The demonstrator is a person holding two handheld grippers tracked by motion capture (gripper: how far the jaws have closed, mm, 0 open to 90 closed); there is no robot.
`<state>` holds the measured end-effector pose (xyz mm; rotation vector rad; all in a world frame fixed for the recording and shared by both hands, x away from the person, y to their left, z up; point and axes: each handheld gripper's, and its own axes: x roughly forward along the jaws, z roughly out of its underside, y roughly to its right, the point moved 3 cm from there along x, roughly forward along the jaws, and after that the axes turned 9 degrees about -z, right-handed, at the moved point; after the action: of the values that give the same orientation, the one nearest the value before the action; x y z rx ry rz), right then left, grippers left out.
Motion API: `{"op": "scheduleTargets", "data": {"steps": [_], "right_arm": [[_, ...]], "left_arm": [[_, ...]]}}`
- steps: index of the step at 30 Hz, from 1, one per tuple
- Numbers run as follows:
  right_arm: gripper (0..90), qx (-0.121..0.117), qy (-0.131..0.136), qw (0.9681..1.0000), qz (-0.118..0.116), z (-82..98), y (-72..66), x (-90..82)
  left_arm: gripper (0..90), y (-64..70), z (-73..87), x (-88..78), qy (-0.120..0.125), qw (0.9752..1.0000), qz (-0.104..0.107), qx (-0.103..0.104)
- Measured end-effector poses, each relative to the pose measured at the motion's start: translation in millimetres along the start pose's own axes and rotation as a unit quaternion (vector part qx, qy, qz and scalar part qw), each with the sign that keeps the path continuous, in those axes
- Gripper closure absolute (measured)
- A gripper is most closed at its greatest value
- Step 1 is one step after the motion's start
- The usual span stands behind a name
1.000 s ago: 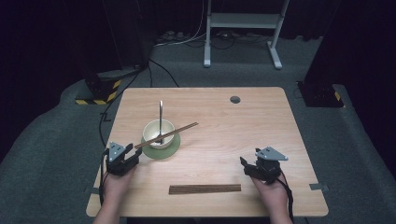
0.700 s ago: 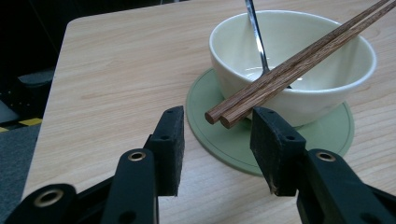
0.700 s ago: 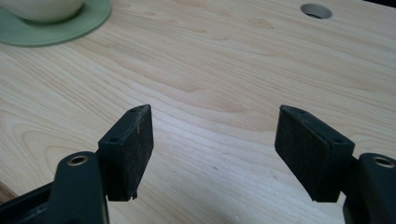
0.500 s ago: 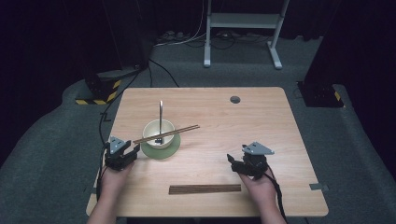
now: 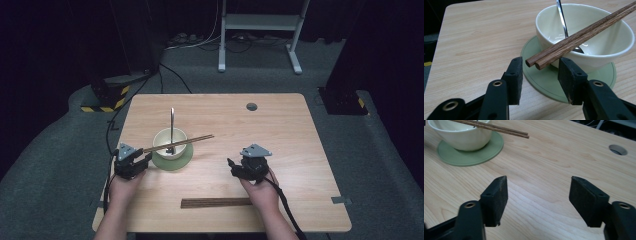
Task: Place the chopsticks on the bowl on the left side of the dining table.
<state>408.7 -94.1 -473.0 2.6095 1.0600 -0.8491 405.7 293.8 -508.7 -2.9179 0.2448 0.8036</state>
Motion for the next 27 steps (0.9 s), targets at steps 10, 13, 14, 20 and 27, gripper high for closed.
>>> {"op": "scheduleTargets", "data": {"steps": [10, 13, 14, 20, 27], "right_arm": [[48.5, 0.028, -0.006, 0.9996, -0.006, -14.8, -4.2, 37.7], [52.7, 0.027, -0.012, 0.9996, 0.001, -19.0, -3.3, 49.8], [53.6, 0.029, -0.011, 0.9995, 0.003, -20.7, -3.1, 53.5], [59.5, 0.026, -0.014, 0.9995, 0.007, -31.2, -6.7, 73.5], [65.9, 0.024, -0.012, 0.9996, 0.011, -36.2, -13.7, 88.3]], "left_arm": [[57.4, -8.4, -3.7, 6.5, 0.002, 0.9999, 0.000, -0.011], [58.6, -11.5, -7.9, 6.7, 0.010, 0.9999, 0.001, -0.011], [58.9, -11.4, -8.8, 7.4, 0.011, 0.9999, 0.001, -0.013], [59.7, -10.8, -9.3, 11.8, 0.011, 0.9998, 0.002, -0.015], [60.1, -12.8, -9.6, 12.1, 0.015, 0.9998, 0.002, -0.015]]}}
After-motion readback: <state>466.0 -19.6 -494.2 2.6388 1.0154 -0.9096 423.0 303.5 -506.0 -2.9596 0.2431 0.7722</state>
